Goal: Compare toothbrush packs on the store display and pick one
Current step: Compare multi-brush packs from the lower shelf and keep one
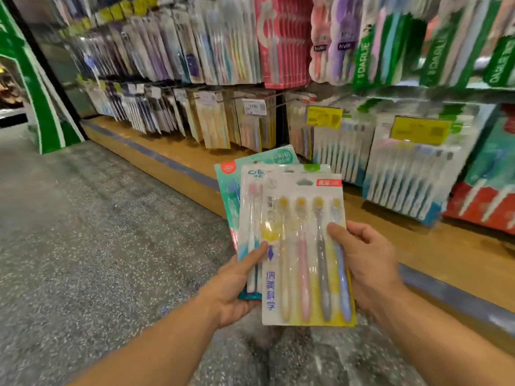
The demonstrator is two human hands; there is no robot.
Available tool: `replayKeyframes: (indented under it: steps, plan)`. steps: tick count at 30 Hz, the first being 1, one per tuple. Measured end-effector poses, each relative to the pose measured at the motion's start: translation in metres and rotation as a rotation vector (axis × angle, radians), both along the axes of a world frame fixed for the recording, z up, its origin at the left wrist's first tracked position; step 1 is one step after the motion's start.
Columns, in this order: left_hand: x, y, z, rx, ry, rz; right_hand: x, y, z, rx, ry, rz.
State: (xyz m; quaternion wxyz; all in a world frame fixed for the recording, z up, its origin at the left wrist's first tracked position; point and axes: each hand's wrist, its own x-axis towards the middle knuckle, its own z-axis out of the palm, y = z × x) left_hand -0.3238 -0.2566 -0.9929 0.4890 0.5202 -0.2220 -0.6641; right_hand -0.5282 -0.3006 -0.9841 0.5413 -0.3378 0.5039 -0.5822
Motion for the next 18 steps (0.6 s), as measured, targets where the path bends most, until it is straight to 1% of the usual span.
replayKeyframes:
  steps: [6, 10, 14, 18]
  plan:
    - [0.089, -0.026, 0.011, 0.015, 0.016, -0.053, 0.083, -0.027, 0.015, 0.034, 0.157, 0.017]
    - [0.157, -0.031, 0.032, 0.011, 0.01, -0.094, 0.149, -0.046, 0.045, 0.027, 0.287, 0.11]
    - [0.214, -0.038, 0.064, -0.023, 0.048, -0.063, 0.203, -0.058, 0.087, -0.014, 0.345, 0.216]
    - [0.236, -0.05, 0.096, -0.08, 0.102, -0.025, 0.228, -0.066, 0.127, -0.03, 0.349, 0.244]
